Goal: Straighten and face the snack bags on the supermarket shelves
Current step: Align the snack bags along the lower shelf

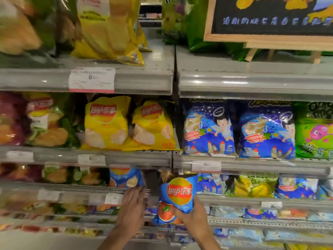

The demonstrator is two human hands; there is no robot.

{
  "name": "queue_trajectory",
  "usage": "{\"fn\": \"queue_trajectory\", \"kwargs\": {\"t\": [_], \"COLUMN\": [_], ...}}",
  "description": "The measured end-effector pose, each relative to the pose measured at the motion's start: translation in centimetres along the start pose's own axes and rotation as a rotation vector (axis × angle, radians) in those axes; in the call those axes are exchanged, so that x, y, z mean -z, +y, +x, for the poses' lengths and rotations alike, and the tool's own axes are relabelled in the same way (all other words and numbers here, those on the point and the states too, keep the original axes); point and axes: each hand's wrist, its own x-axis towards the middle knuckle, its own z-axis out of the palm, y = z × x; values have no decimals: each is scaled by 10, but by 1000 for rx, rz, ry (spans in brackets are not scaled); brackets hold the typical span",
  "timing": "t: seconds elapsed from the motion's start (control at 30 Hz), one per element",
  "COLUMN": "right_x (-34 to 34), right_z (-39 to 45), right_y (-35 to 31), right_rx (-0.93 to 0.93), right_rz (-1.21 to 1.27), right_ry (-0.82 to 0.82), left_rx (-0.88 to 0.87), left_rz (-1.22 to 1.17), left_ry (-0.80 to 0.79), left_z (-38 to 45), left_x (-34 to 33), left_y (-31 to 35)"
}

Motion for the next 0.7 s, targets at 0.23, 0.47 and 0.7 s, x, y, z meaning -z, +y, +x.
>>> {"fn": "queue_trajectory", "kwargs": {"t": [0.23,0.47,0.7], "right_x": [-43,-74,-91], "right_z": [39,74,79], "right_y": [-32,-31,-30], "right_rx": [82,42,60], "right_rz": [-61,-151,-98], "right_ry": [139,138,128], "left_rx": [13,28,12], "left_rz": [-26,-141,-208], "left_ry": [-157,-258,-265], "left_z": [-1,3,2], "left_x": [3,-1,-3], "left_y": [-5,-11,-14]}}
